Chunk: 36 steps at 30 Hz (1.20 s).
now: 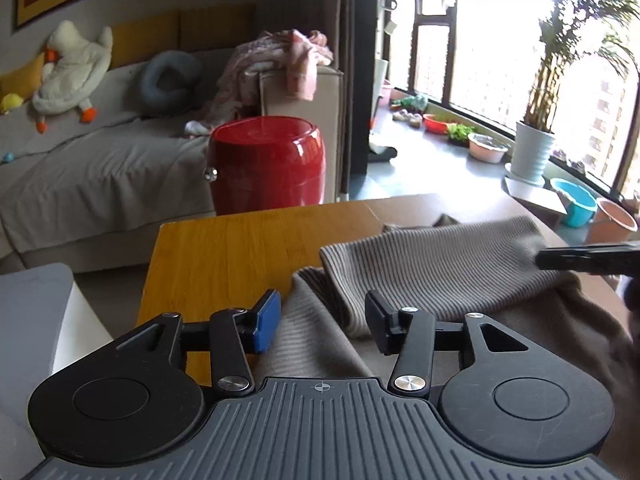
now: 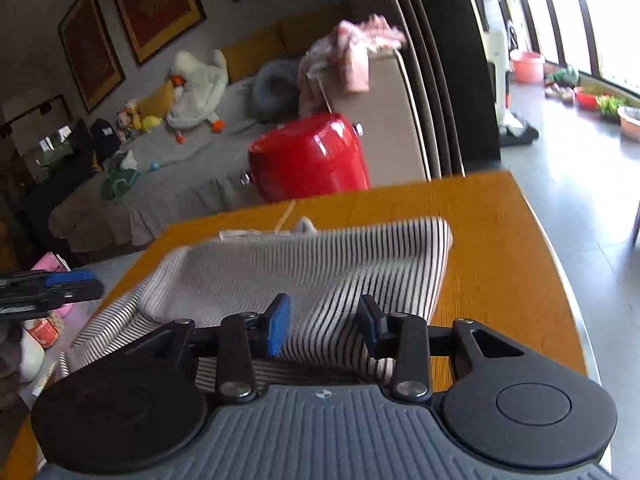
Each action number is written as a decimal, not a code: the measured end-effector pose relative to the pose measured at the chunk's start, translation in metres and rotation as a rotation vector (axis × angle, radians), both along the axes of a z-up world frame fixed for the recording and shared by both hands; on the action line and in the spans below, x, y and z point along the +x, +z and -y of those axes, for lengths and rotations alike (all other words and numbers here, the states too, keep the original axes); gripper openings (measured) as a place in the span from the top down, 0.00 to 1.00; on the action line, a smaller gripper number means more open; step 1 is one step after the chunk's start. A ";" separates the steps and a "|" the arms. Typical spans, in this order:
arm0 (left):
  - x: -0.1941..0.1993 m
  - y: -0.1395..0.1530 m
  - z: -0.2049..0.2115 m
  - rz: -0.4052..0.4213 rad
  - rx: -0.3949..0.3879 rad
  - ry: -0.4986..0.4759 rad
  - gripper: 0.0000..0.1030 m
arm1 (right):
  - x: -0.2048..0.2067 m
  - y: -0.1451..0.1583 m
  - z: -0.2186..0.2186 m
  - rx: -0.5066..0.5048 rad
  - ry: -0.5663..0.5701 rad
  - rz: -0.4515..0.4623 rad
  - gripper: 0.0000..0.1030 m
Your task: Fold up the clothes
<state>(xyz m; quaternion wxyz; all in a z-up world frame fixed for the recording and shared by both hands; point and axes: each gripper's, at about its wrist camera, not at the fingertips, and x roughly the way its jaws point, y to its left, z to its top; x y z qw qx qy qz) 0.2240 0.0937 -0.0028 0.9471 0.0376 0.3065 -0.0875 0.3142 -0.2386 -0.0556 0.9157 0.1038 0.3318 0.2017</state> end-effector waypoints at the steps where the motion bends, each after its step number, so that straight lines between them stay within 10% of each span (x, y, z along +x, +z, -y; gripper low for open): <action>1: -0.012 0.002 0.005 0.000 0.020 -0.028 0.41 | -0.002 -0.002 -0.001 0.000 -0.010 0.008 0.68; 5: -0.061 0.006 0.024 -0.017 0.085 -0.154 0.13 | -0.024 0.016 -0.006 0.001 -0.028 0.022 0.67; 10: -0.110 -0.008 0.043 -0.038 0.166 -0.249 0.09 | -0.082 0.042 -0.022 0.119 0.157 0.010 0.67; 15: -0.131 -0.024 0.041 -0.048 0.167 -0.225 0.08 | -0.114 0.033 -0.061 0.298 0.378 -0.215 0.67; 23: -0.152 -0.021 0.002 -0.006 0.069 -0.170 0.04 | -0.108 0.004 -0.128 0.275 0.431 -0.417 0.68; 26: -0.155 -0.019 -0.009 0.007 0.029 -0.168 0.02 | -0.103 0.025 -0.157 0.223 0.466 -0.313 0.93; 36: -0.119 -0.008 0.005 0.102 -0.119 -0.161 0.00 | -0.038 0.211 -0.121 0.096 0.273 0.316 0.96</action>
